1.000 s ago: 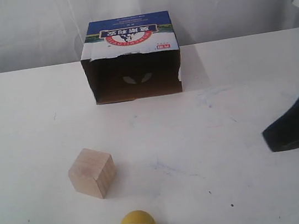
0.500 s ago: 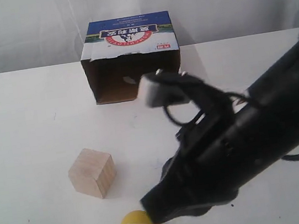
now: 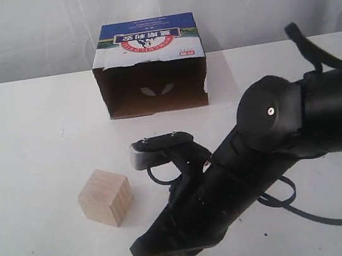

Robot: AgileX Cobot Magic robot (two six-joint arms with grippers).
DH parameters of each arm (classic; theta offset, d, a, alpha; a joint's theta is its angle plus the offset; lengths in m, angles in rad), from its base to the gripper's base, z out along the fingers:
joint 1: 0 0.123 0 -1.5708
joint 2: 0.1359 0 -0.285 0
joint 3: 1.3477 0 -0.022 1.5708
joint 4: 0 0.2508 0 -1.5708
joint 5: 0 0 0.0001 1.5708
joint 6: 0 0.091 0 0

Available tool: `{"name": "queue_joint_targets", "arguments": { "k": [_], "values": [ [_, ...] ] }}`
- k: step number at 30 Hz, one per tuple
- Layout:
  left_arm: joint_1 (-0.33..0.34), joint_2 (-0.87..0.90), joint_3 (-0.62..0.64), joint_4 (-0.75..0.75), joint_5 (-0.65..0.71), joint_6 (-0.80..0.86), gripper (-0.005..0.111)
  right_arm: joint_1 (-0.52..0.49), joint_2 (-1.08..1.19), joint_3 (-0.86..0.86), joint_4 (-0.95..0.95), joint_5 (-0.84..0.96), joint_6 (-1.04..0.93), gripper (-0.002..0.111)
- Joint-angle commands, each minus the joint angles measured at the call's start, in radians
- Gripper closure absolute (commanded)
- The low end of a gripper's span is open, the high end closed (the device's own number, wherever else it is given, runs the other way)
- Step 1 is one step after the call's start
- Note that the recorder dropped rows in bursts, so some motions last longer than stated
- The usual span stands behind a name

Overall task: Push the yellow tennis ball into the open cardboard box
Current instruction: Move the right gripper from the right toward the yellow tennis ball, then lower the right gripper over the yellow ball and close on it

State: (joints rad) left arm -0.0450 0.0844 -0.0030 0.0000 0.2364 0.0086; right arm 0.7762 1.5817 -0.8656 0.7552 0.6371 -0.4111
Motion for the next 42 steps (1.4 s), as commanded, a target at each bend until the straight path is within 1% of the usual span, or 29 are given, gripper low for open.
{"name": "queue_joint_targets", "arguments": {
  "k": [1,8,24,27,31,38,42],
  "values": [
    [0.002,-0.005,0.003,-0.009,-0.002,-0.009,0.107,0.005,0.031,0.0,0.064,-0.014,-0.06,0.108],
    [0.002,-0.005,0.003,-0.009,-0.002,-0.009,0.107,0.059,0.084,-0.01,0.069,-0.104,-0.082,0.108],
    [0.002,-0.005,0.003,-0.009,-0.002,-0.009,0.107,0.059,0.121,-0.01,0.048,-0.281,-0.082,0.108],
    [0.002,-0.005,0.003,-0.009,-0.002,-0.009,0.107,0.059,0.121,-0.01,0.017,-0.331,-0.082,0.108],
    [0.002,-0.005,0.003,-0.009,-0.002,-0.009,0.107,0.043,0.121,-0.01,0.005,-0.358,-0.082,0.108],
    [0.002,-0.005,0.003,-0.009,-0.002,-0.009,0.107,-0.023,0.118,-0.01,0.003,-0.41,-0.082,0.108],
    [0.002,-0.005,0.003,-0.009,-0.002,-0.009,0.107,-0.032,0.095,-0.021,-0.004,-0.438,-0.084,0.108]
  ]
}}
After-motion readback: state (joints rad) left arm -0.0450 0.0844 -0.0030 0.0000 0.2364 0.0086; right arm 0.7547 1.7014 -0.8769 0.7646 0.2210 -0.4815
